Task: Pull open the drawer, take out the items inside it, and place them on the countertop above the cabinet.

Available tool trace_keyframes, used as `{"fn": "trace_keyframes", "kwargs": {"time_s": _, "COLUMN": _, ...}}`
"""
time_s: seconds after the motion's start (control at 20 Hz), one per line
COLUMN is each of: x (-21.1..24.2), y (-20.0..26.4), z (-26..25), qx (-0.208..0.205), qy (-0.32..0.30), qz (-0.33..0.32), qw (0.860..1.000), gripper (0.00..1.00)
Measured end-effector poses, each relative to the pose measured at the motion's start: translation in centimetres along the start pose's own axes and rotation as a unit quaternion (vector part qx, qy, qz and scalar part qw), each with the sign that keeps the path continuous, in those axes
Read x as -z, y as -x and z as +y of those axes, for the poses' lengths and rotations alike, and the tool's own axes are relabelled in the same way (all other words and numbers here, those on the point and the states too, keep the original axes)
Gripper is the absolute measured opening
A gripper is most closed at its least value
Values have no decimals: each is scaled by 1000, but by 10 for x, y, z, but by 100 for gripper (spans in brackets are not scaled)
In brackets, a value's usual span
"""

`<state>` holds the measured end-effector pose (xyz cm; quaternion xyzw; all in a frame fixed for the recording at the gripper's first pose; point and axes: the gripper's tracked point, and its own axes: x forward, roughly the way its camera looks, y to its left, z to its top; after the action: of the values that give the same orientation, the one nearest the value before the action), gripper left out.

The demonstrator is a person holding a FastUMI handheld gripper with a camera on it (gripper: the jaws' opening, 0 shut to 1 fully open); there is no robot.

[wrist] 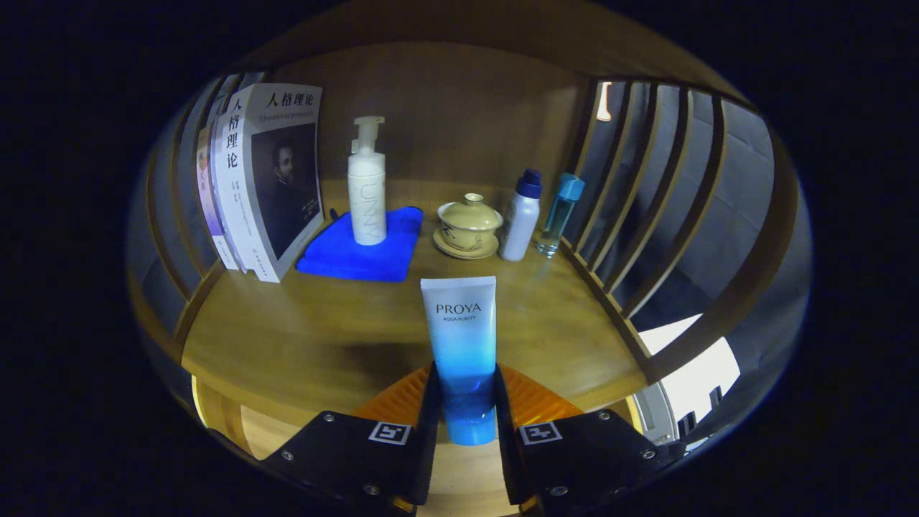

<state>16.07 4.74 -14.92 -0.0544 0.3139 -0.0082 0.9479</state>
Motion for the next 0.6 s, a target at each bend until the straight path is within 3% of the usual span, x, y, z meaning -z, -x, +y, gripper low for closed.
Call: {"fn": "trace_keyframes", "kwargs": {"time_s": 0.6, "x": -8, "y": -38, "z": 28, "qx": -71, "qy": -36, "qz": 6, "qw": 997, "gripper": 45}}
